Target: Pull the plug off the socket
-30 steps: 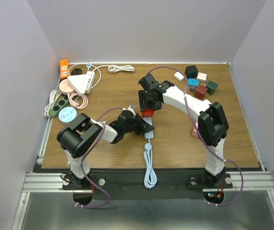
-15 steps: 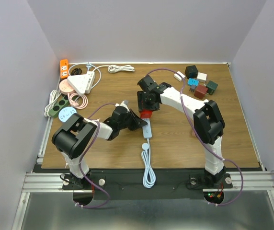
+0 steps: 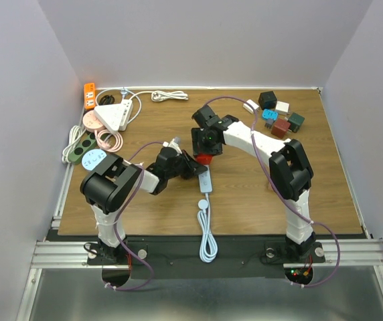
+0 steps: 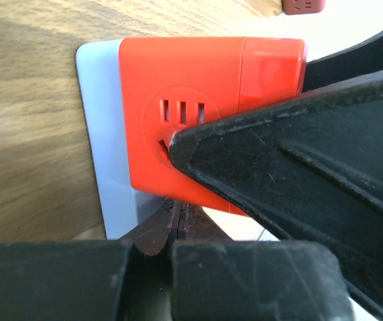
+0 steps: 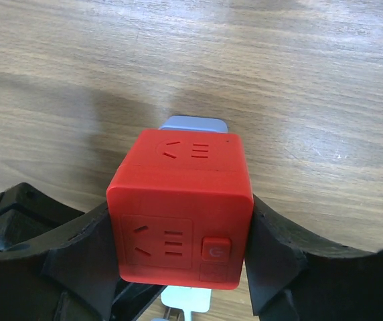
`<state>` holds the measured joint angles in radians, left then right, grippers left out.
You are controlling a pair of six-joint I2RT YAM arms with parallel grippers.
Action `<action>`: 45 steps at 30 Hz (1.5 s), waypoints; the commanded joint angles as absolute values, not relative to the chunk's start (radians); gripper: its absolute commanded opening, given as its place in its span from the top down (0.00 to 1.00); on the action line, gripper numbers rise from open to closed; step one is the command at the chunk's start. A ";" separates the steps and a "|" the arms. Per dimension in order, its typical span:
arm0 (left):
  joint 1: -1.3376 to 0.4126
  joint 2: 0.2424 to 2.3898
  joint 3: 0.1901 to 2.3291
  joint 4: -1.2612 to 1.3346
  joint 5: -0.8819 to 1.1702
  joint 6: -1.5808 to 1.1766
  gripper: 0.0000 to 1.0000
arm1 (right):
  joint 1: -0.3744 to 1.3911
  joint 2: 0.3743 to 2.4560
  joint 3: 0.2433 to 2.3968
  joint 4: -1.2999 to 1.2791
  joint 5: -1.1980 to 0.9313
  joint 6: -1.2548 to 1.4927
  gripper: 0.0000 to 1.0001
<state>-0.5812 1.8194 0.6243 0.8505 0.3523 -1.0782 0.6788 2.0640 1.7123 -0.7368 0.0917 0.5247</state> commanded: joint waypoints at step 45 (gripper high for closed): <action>-0.574 1.486 0.991 0.008 0.244 -0.720 1.00 | 0.127 2.020 1.738 -0.787 0.374 0.428 0.80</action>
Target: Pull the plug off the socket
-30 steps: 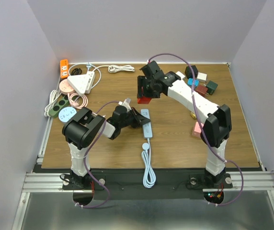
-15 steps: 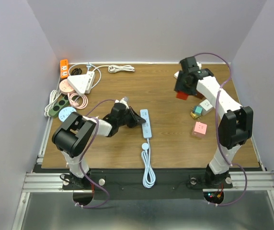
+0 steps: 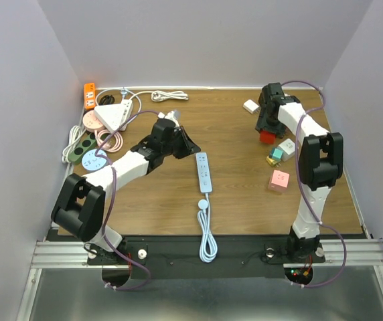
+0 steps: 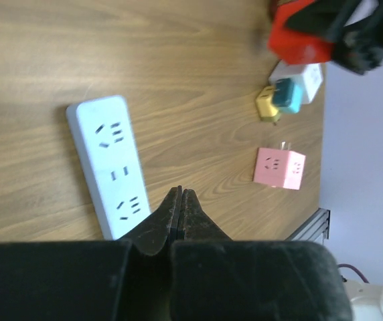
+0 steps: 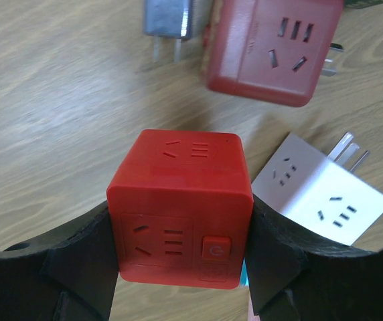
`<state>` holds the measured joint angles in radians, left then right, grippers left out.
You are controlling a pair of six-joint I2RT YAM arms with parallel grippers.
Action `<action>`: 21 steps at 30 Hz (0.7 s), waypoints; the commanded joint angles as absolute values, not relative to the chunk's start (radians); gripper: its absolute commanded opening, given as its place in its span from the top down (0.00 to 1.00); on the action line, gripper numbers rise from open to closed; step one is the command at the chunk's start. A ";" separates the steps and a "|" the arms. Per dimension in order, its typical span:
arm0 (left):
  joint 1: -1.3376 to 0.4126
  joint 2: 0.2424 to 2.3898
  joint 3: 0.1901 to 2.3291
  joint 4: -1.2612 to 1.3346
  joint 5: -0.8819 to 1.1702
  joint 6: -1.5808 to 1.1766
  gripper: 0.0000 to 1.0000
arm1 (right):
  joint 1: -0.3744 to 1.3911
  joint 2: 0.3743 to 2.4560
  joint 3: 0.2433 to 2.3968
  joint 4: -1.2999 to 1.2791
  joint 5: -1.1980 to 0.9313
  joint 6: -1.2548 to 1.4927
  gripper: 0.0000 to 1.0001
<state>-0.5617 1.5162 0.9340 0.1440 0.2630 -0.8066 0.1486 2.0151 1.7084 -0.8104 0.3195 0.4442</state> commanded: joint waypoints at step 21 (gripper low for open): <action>-0.719 1.635 1.126 -0.232 0.092 -0.692 0.89 | 0.110 1.941 1.815 -0.808 0.267 0.390 0.00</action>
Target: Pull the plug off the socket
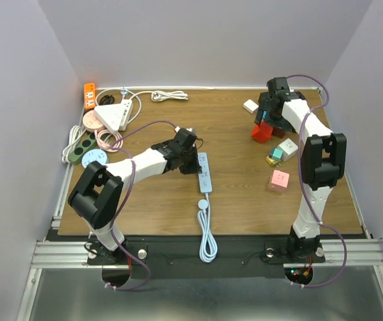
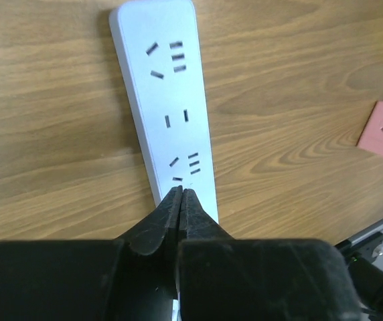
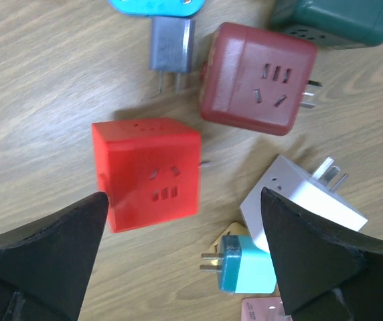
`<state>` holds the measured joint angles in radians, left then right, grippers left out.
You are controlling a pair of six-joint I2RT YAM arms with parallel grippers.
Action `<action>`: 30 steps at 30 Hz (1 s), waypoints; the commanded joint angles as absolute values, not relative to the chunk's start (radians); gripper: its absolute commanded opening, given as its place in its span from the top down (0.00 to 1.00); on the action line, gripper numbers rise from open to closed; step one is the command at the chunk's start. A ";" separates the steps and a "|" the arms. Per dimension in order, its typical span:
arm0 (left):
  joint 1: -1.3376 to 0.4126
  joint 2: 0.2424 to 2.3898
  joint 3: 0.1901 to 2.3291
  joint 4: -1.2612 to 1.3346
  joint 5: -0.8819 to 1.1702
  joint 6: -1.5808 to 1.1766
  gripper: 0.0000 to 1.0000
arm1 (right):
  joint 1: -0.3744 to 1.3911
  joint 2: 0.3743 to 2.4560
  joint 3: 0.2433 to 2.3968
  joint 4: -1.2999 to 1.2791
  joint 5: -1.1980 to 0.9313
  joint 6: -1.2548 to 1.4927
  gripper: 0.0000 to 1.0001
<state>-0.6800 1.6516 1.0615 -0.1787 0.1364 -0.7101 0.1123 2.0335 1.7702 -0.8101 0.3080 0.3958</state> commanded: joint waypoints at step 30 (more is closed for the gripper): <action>-1.000 1.861 1.141 -0.459 -0.095 -0.838 0.45 | 0.135 1.437 1.420 -0.796 0.008 0.388 0.00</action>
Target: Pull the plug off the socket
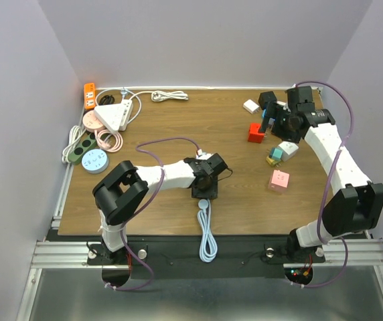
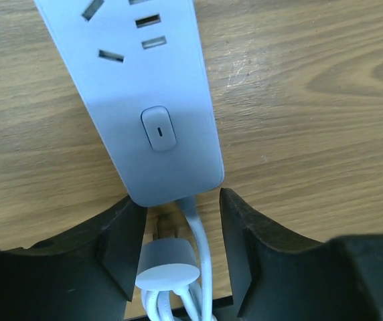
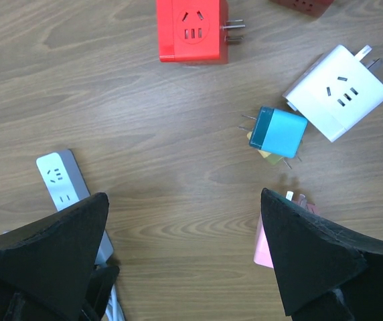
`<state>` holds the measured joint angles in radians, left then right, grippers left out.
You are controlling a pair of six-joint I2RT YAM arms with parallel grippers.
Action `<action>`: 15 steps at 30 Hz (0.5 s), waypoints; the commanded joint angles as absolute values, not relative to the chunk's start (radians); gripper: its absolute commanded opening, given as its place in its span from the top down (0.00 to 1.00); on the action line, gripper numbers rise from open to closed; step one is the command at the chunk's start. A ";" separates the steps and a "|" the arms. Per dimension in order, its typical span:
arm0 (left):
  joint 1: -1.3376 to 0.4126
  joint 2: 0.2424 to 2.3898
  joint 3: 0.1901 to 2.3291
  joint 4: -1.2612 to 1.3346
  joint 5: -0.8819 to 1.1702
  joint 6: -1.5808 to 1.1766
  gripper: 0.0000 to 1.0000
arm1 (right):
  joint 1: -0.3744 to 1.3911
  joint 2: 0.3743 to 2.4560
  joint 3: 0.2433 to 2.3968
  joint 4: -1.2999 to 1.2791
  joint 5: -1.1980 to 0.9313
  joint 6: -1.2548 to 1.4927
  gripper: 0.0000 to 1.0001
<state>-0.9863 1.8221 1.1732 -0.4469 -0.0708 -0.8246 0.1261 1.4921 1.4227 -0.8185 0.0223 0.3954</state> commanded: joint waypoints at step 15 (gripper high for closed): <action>-0.849 1.694 1.261 -0.555 -0.209 -0.747 1.00 | 0.133 1.397 1.401 -0.793 -0.029 0.397 0.00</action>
<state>-0.9661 1.8179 1.1854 -0.4698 -0.0963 -0.8169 0.1261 1.4422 1.4094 -0.8146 -0.0025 0.3962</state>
